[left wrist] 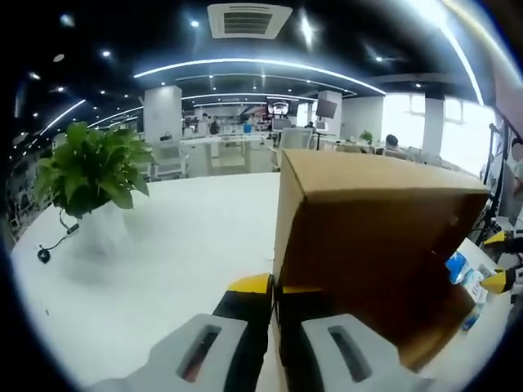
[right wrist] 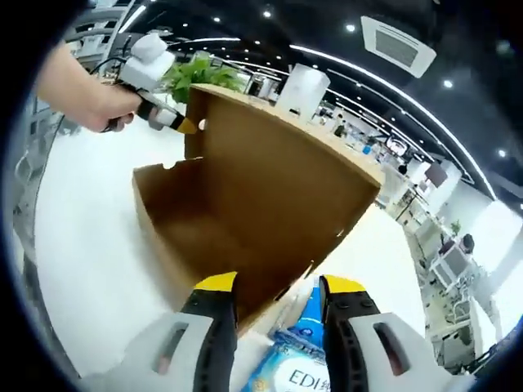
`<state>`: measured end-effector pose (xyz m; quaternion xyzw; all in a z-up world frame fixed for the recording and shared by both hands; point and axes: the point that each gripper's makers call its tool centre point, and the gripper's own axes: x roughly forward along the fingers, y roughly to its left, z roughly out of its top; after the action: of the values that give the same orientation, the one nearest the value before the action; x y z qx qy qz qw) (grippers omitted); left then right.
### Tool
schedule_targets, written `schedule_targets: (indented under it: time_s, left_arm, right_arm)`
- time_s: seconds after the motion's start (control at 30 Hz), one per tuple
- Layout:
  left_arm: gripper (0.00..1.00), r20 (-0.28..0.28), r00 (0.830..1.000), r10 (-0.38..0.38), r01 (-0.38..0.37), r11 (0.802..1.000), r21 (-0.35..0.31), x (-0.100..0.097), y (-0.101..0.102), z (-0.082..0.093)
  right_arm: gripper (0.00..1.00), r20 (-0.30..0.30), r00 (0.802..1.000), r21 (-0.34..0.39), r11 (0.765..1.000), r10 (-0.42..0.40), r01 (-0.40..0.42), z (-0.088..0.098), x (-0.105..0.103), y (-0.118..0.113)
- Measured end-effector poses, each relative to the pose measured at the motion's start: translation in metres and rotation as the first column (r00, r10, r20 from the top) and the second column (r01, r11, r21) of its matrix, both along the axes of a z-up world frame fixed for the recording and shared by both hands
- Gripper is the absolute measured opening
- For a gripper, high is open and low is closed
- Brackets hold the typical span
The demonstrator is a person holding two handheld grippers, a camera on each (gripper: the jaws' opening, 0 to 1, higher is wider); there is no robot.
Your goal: Operate the shoe box by opening the lid, removing the specified soft item, and placing it in the target area until the item is outside and the box remains undamaged.
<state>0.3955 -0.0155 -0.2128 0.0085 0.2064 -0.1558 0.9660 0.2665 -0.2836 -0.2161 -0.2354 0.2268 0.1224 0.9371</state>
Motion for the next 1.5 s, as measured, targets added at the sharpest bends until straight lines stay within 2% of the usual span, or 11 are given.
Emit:
schedule_targets:
  time_s: [0.17, 0.33, 0.6, 0.73, 0.8, 0.9, 0.93, 1.13, 1.23, 1.3, 1.5]
  left_arm:
    - [0.01, -0.003, 1.0, -0.001, 0.001, 1.0, -0.002, -0.001, 0.0, -0.001]
    - [0.01, -0.011, 1.0, -0.01, 0.01, 1.0, 0.008, -0.001, 0.001, -0.002]
    - [0.01, -0.018, 0.999, -0.051, 0.051, 0.998, 0.036, -0.001, 0.003, -0.004]
    - [0.01, -0.035, 0.998, -0.042, 0.043, 0.999, 0.025, -0.003, 0.007, -0.009]
    - [0.01, -0.046, 0.998, -0.043, 0.044, 0.999, 0.02, -0.004, 0.007, -0.012]
    - [0.01, -0.041, 0.998, -0.051, 0.052, 0.998, 0.029, -0.003, 0.007, -0.012]
    - [0.01, -0.047, 0.997, -0.054, 0.055, 0.998, 0.022, -0.002, 0.007, -0.012]
    - [0.05, -0.071, 0.992, -0.106, 0.102, 0.993, -0.061, -0.008, 0.007, -0.01]
    - [0.07, -0.085, 0.987, -0.135, 0.126, 0.987, -0.098, -0.015, 0.01, -0.011]
    - [0.08, -0.09, 0.986, -0.137, 0.127, 0.986, -0.112, -0.019, 0.014, -0.009]
    - [0.1, -0.05, 0.984, -0.172, 0.165, 0.979, -0.121, -0.034, 0.018, 0.007]
  right_arm:
    - [0.41, 0.013, 0.991, 0.141, 0.981, -0.136, 0.133, 0.016, 0.018, -0.022]
    - [0.43, 0.026, 0.991, 0.224, 0.967, -0.128, 0.119, 0.023, 0.023, -0.017]
    - [0.39, 0.07, 0.986, 0.198, 0.971, -0.15, 0.134, 0.034, 0.035, -0.016]
    - [0.28, 0.11, 0.986, 0.199, 0.975, -0.128, 0.104, 0.042, 0.05, -0.014]
    - [0.2, 0.129, 0.988, 0.093, 0.993, -0.083, 0.071, 0.043, 0.054, -0.012]
    - [0.11, 0.125, 0.99, 0.091, 0.994, -0.067, 0.056, 0.039, 0.056, -0.003]
    - [0.11, 0.137, 0.987, 0.048, 0.996, -0.08, 0.075, 0.04, 0.057, -0.007]
    - [0.1, 0.131, 0.986, 0.034, 0.995, -0.098, 0.095, 0.039, 0.061, -0.009]
    - [0.09, 0.137, 0.988, -0.058, 0.995, -0.072, 0.08, 0.039, 0.062, -0.009]
    - [0.09, 0.133, 0.987, -0.008, 0.996, -0.09, 0.092, 0.038, 0.062, -0.008]
    - [0.08, 0.122, 0.986, 0.013, 0.994, -0.112, 0.111, 0.038, 0.063, -0.011]
